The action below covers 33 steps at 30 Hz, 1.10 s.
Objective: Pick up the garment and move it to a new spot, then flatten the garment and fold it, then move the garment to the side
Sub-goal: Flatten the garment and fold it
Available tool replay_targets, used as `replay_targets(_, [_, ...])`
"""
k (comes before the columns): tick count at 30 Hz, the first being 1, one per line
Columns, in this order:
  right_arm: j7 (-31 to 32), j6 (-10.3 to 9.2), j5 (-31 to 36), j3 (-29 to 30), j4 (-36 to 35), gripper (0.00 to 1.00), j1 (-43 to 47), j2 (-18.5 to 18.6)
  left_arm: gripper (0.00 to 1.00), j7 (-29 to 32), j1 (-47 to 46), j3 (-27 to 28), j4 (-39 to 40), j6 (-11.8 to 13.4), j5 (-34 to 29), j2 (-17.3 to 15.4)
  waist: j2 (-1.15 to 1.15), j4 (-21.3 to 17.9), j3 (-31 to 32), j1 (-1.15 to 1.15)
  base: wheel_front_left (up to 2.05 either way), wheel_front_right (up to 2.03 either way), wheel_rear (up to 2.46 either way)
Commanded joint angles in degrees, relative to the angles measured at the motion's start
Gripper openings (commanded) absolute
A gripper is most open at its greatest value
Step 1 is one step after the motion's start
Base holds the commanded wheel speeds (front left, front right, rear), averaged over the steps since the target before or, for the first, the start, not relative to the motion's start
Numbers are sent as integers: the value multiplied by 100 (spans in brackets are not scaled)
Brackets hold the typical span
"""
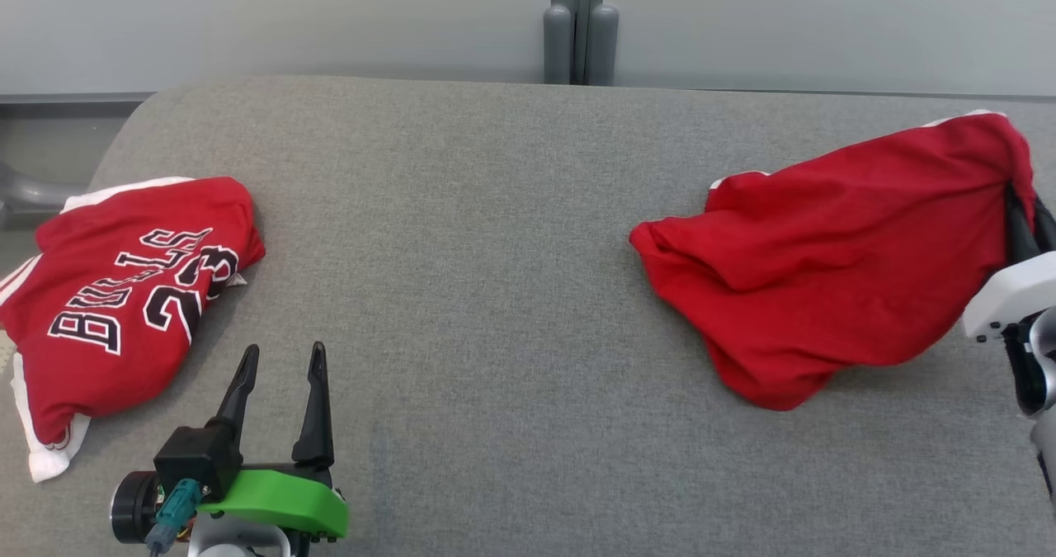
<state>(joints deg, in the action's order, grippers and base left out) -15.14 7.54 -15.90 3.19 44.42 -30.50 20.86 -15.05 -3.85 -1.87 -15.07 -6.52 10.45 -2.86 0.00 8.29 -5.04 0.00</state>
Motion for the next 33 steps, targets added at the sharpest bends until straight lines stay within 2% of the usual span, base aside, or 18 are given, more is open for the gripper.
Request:
replay_targets(1, [-2,-10,74,67,-109,0,66,99,100,-19,84,21,25,17,-28,-7,0,-83,101,0,0,0,0])
replay_targets(6, [-2,-10,255,80,-524,0,14,188,100,-19,126,-13,45,22,-25,-7,0,-145,191,0,0,0,0])
replay_targets(10, [-2,-9,328,-263,-852,0,33,-77,100,-19,168,-42,36,32,2,-7,0,-185,235,0,0,0,0])
replay_targets(15, [-2,-9,237,-972,-1043,0,121,-585,100,-19,160,-104,7,37,16,-8,0,-164,265,0,0,0,0])
replay_targets(25, [-2,-9,-14,-2215,-849,0,-106,-1487,100,-19,33,-154,-60,-20,-23,-8,0,106,161,0,0,0,0])
replay_targets(33, [-2,-9,-375,-3211,-480,0,-310,-1783,100,-19,-59,-270,-104,4,76,-8,0,398,65,0,0,0,0])
